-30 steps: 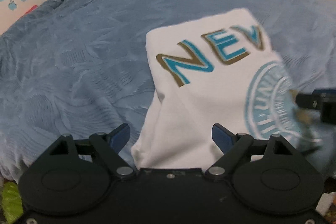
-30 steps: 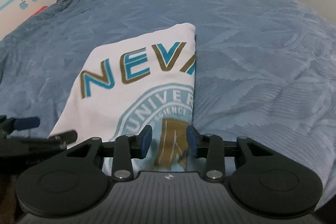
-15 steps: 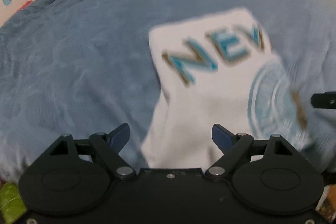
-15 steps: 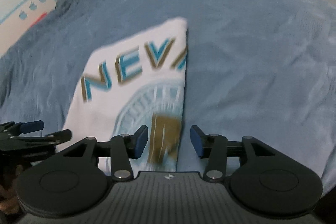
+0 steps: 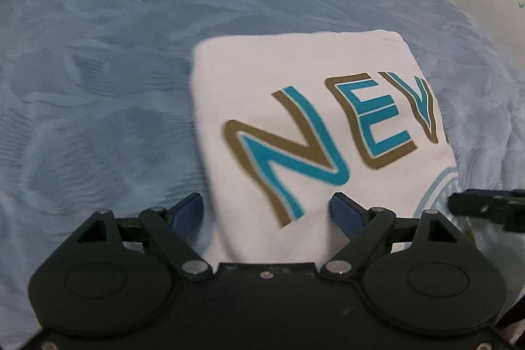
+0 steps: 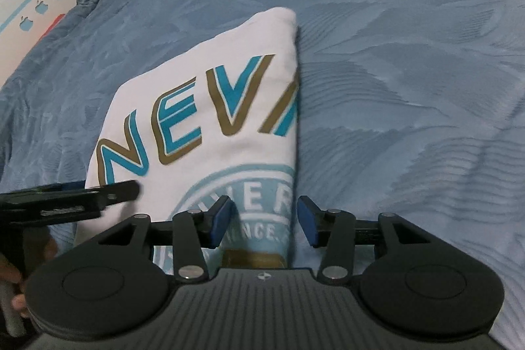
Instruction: Fold small clothes
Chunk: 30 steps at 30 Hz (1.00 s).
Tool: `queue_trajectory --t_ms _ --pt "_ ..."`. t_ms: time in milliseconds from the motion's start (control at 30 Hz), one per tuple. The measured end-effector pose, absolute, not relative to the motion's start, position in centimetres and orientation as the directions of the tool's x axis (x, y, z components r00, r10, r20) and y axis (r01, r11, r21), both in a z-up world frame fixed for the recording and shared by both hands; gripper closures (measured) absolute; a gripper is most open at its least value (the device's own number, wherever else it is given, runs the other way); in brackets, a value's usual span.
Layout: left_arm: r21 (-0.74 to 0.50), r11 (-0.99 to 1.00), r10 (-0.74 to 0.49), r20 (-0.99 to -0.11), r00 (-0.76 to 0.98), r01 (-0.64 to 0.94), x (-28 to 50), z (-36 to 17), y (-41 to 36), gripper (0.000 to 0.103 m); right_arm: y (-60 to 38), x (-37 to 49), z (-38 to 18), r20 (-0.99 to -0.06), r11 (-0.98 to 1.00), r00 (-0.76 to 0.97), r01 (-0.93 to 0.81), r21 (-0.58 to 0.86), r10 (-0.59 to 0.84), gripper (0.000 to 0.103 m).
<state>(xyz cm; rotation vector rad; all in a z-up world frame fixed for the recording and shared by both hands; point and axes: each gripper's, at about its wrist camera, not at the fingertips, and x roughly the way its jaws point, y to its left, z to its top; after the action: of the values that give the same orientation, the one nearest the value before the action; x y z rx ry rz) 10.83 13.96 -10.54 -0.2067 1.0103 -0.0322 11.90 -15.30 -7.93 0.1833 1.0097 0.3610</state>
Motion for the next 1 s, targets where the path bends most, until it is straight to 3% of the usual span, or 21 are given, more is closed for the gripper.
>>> queue_trajectory --t_ms 100,333,367,400,467,533,567,633,800,1000 --pt "-0.227 0.969 -0.145 -0.846 0.513 -0.1 12.0 -11.7 13.5 0.013 -14.9 13.6 -8.9 -0.801 0.917 0.447 -0.209 0.34 0.399 0.04" --pt "-0.281 0.95 -0.161 -0.815 0.557 -0.136 11.8 -12.9 14.2 0.011 -15.2 15.0 -10.9 -0.787 0.893 0.426 -0.162 0.42 0.447 0.034" --pt "-0.27 0.954 -0.151 -0.81 0.567 -0.132 11.7 -12.9 14.1 0.011 -15.3 14.9 -11.0 -0.784 0.893 0.432 -0.151 0.425 0.446 0.036" --pt "-0.263 0.956 -0.144 -0.805 0.575 -0.13 11.4 -12.8 13.9 0.017 -15.2 14.9 -11.1 -0.785 0.897 0.439 -0.14 0.42 0.436 0.04" --pt "-0.241 0.964 -0.133 -0.794 0.593 -0.108 11.0 -12.4 13.4 0.022 -14.3 14.3 -10.3 -0.784 0.909 0.46 -0.188 0.373 0.417 0.065" --pt "-0.235 0.966 -0.122 -0.778 0.616 -0.106 10.7 -12.2 12.6 0.042 -13.6 13.1 -8.8 -0.771 0.921 0.505 -0.249 0.3 0.388 0.07" --pt "-0.251 0.962 -0.128 -0.767 0.629 -0.11 10.3 -11.6 12.6 0.059 -13.7 12.6 -8.0 -0.758 0.919 0.522 -0.26 0.296 0.391 0.072" --pt "-0.277 0.954 -0.134 -0.738 0.662 -0.116 9.4 -10.5 12.7 0.069 -14.2 11.9 -6.7 -0.731 0.909 0.541 -0.276 0.313 0.416 0.073" --pt "-0.258 0.963 -0.118 -0.673 0.73 -0.082 7.1 -7.9 11.0 0.072 -16.3 10.9 -3.3 -0.687 0.888 0.562 -0.306 0.344 0.46 0.075" --pt "-0.328 0.945 -0.21 -0.602 0.771 0.002 7.7 -4.3 7.0 0.073 -21.1 10.1 1.8 -0.633 0.908 0.652 -0.315 0.275 0.418 0.075"
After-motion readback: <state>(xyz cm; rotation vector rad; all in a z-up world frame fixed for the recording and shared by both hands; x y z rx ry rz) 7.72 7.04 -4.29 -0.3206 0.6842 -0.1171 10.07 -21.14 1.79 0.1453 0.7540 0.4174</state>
